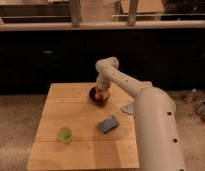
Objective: Place apple in table surface
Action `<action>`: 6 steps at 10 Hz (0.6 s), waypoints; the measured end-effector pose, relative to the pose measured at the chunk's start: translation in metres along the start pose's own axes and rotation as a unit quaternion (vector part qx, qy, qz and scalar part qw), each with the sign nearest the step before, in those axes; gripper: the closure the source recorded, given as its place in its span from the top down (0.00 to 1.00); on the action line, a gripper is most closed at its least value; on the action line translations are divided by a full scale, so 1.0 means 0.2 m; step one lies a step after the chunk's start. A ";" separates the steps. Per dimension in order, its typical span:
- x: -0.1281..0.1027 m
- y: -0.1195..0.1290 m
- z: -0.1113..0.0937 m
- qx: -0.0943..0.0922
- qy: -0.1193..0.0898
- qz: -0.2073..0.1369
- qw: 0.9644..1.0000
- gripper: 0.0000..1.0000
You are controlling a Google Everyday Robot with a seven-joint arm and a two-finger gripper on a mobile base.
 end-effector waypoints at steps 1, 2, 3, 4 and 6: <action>0.00 0.00 0.00 -0.001 0.000 -0.001 1.000 0.31; -0.01 0.00 0.00 -0.002 0.001 0.000 1.000 0.24; -0.01 0.00 0.00 -0.003 0.003 0.000 1.000 0.11; -0.01 0.01 0.00 -0.003 0.003 0.000 1.000 0.04; -0.03 0.03 0.00 -0.006 0.002 -0.003 1.000 0.00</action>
